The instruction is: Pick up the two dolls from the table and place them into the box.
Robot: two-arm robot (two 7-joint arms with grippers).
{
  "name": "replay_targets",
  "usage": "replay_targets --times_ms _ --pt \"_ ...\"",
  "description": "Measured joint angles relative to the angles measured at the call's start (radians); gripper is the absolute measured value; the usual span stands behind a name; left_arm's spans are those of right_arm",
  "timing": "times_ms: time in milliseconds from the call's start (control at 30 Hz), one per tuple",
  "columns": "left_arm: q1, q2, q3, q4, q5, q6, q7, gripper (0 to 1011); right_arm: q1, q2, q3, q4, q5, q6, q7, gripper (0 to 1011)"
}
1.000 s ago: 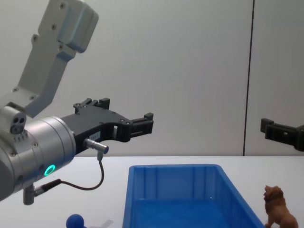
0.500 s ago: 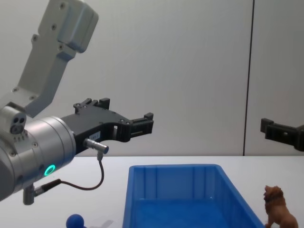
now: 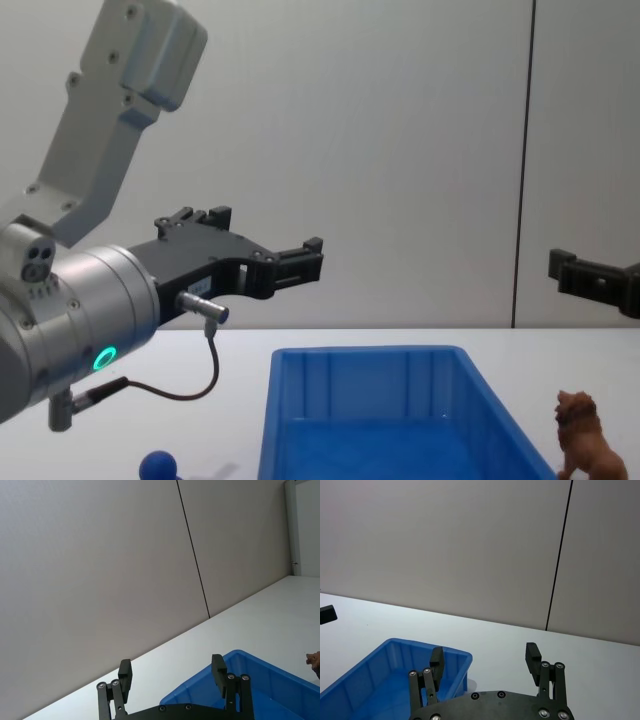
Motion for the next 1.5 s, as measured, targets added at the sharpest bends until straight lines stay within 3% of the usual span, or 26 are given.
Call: replay_targets --times_ms 367,1133,1500 --pt "0.000 0.000 0.000 0.000 0.000 0.000 0.000 1001 0.001 0.005 0.009 0.005 0.002 0.010 -0.011 1001" --pt "0.000 0.000 0.000 0.000 0.000 0.000 0.000 1001 -0.014 0.023 0.045 0.044 0.026 0.112 -0.085 1001" --pt "0.000 0.000 0.000 0.000 0.000 0.000 0.000 1001 -0.034 0.032 0.062 0.071 0.039 0.133 -0.119 1001"
